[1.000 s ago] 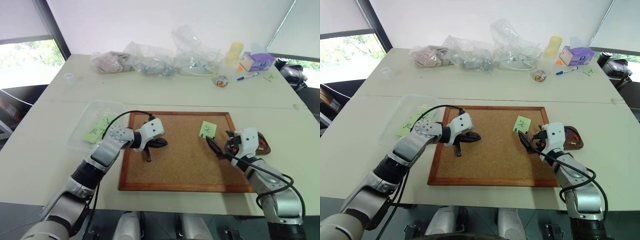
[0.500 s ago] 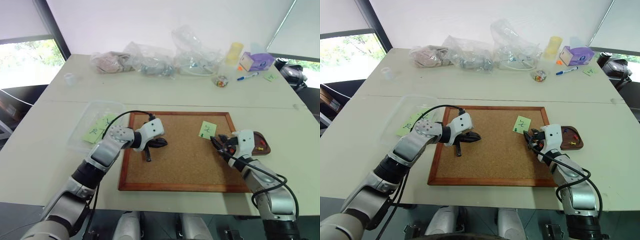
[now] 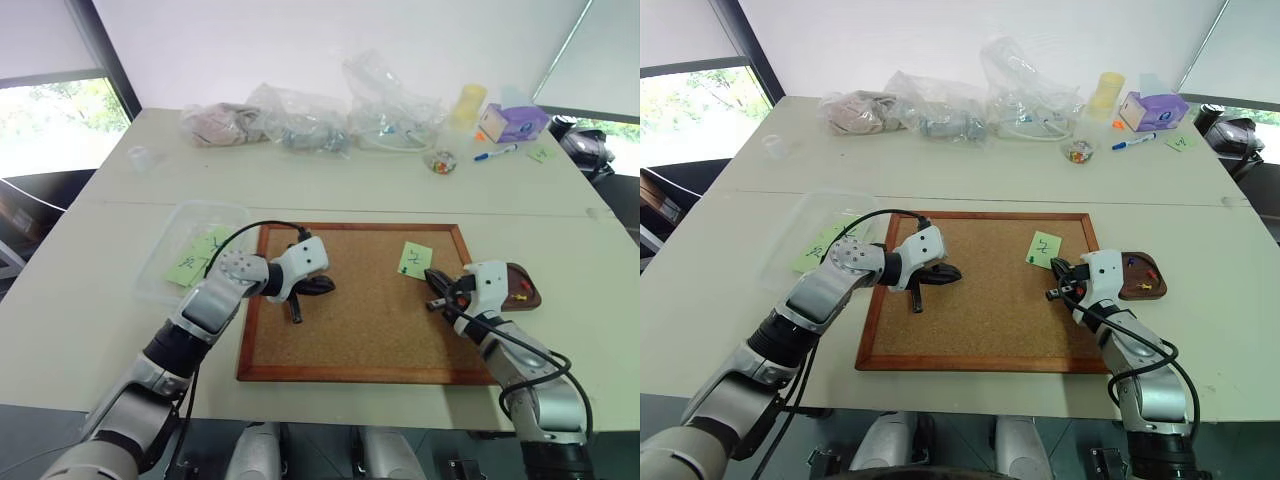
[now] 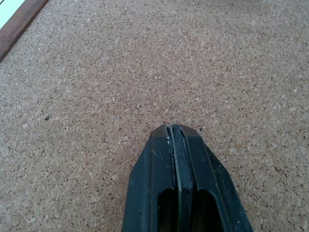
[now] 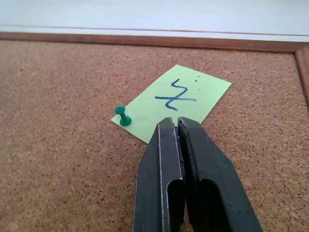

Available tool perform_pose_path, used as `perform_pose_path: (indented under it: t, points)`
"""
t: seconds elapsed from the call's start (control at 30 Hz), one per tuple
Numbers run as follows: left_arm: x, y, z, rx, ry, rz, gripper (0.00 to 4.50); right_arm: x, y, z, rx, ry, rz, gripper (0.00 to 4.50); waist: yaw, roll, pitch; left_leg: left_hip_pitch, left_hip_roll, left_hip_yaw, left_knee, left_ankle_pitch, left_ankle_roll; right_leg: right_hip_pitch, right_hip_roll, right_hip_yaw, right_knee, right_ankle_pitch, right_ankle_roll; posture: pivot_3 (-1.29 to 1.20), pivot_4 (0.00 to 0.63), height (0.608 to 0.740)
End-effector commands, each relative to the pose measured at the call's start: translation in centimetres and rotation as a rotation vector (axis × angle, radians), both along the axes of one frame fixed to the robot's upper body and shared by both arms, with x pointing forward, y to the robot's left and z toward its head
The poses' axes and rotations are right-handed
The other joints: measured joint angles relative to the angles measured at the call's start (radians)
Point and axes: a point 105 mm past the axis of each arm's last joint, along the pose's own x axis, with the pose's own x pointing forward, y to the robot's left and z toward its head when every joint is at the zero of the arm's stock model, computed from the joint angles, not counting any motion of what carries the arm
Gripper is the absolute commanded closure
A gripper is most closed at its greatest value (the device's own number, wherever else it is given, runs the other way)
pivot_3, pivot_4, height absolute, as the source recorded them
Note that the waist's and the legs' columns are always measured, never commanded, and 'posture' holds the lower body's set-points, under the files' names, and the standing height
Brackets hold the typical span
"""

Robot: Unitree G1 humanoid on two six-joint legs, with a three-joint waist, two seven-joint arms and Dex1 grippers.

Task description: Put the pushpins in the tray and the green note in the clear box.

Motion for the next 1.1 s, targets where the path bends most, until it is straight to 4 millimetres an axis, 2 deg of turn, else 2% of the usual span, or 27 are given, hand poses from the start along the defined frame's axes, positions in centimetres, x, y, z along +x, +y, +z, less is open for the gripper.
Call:
perform_pose_path:
  t: [0.03, 0.2, 0.27, 0.33, 0.43, 0.57, 0.7, 0.83, 0.93, 1.03, 1.1]
  points:
    - [0.1, 1.6, -2.3, 0.104, 0.039, 0.042, 4.50, -0.3, -1.4, 4.2, -0.017, -0.183, -0.066, 4.46, -0.001, 0.000, 0.000, 0.000, 0.000, 0.000, 0.000, 0.000, 0.000, 0.000, 0.000, 0.000, 0.000, 0.000, 0.000, 0.00, 0.150, 0.737]
    - [0.1, 1.7, -2.4, 0.111, 0.039, 0.038, 4.50, -0.9, -1.8, 5.0, -0.022, -0.206, -0.083, 4.46, -0.002, 0.001, -0.001, 0.001, 0.000, 0.000, 0.000, 0.000, 0.000, 0.000, 0.001, 0.000, 0.000, 0.000, 0.000, 0.00, 0.150, 0.737]
    - [0.1, 1.6, -2.4, 0.107, 0.037, 0.035, 4.50, -1.1, -2.7, 5.2, -0.003, -0.210, -0.124, 4.46, -0.002, 0.001, -0.001, 0.001, 0.001, 0.000, 0.000, 0.000, 0.000, 0.000, 0.000, 0.000, 0.000, 0.000, 0.000, 0.00, 0.150, 0.737]
    - [0.2, 1.5, -2.3, 0.101, 0.035, 0.034, 4.50, -1.3, -4.5, 5.0, -0.015, -0.199, -0.198, 4.46, -0.002, 0.001, -0.001, 0.001, 0.000, 0.000, 0.000, 0.000, 0.000, 0.000, 0.000, 0.000, 0.000, 0.000, 0.000, 0.00, 0.150, 0.737]
    - [0.3, 1.4, -2.2, 0.096, 0.031, 0.033, 4.50, -1.7, -8.1, 3.6, -0.100, -0.131, -0.341, 4.46, -0.002, 0.001, -0.001, 0.001, 0.000, 0.000, 0.000, 0.000, 0.000, 0.000, 0.000, 0.000, 0.000, 0.000, 0.000, 0.00, 0.150, 0.737]
    - [0.3, 1.2, -2.2, 0.092, 0.028, 0.029, 4.50, -2.0, -10.4, 1.9, -0.135, -0.050, -0.409, 4.46, -0.002, 0.002, -0.002, 0.001, 0.000, 0.000, 0.000, 0.000, 0.000, 0.001, 0.000, 0.000, 0.000, 0.000, 0.000, 0.00, 0.150, 0.737]
    - [0.4, 1.2, -2.2, 0.091, 0.027, 0.027, 4.50, -2.0, -11.4, 0.8, -0.150, 0.000, -0.425, 4.46, -0.002, 0.003, -0.003, 0.002, 0.000, 0.000, 0.000, 0.000, 0.000, 0.002, 0.000, 0.000, 0.000, 0.000, 0.000, 0.00, 0.150, 0.737]
    - [0.4, 1.2, -2.3, 0.091, 0.028, 0.029, 4.50, -1.8, -11.3, 0.3, -0.142, 0.019, -0.406, 4.46, -0.002, 0.003, -0.003, 0.002, 0.000, 0.000, 0.000, 0.000, 0.000, 0.003, 0.000, 0.000, 0.000, 0.000, 0.000, 0.00, 0.150, 0.737]
    - [0.4, 1.2, -2.3, 0.090, 0.028, 0.033, 4.50, -1.7, -11.3, 0.1, -0.138, 0.026, -0.400, 3.62, -0.002, 0.003, -0.003, 0.003, 0.000, 0.000, 0.000, 0.000, 0.000, 0.003, 0.000, 0.000, 0.000, 0.000, 0.000, 0.00, 0.150, 0.737]
    - [0.4, 1.3, -2.3, 0.090, 0.028, 0.035, 4.50, -1.6, -11.3, 0.1, -0.137, 0.029, -0.400, 2.15, -0.002, 0.003, -0.003, 0.003, 0.000, 0.000, 0.000, 0.000, 0.000, 0.003, 0.000, 0.000, 0.000, 0.000, 0.000, 0.00, 0.150, 0.737]
    - [0.4, 1.3, -2.3, 0.089, 0.028, 0.036, 4.50, -1.6, -11.3, 0.1, -0.137, 0.027, -0.404, 1.02, -0.002, 0.003, -0.003, 0.003, 0.000, 0.000, 0.000, 0.000, 0.000, 0.003, 0.000, 0.000, 0.000, 0.000, 0.000, 0.00, 0.150, 0.737]
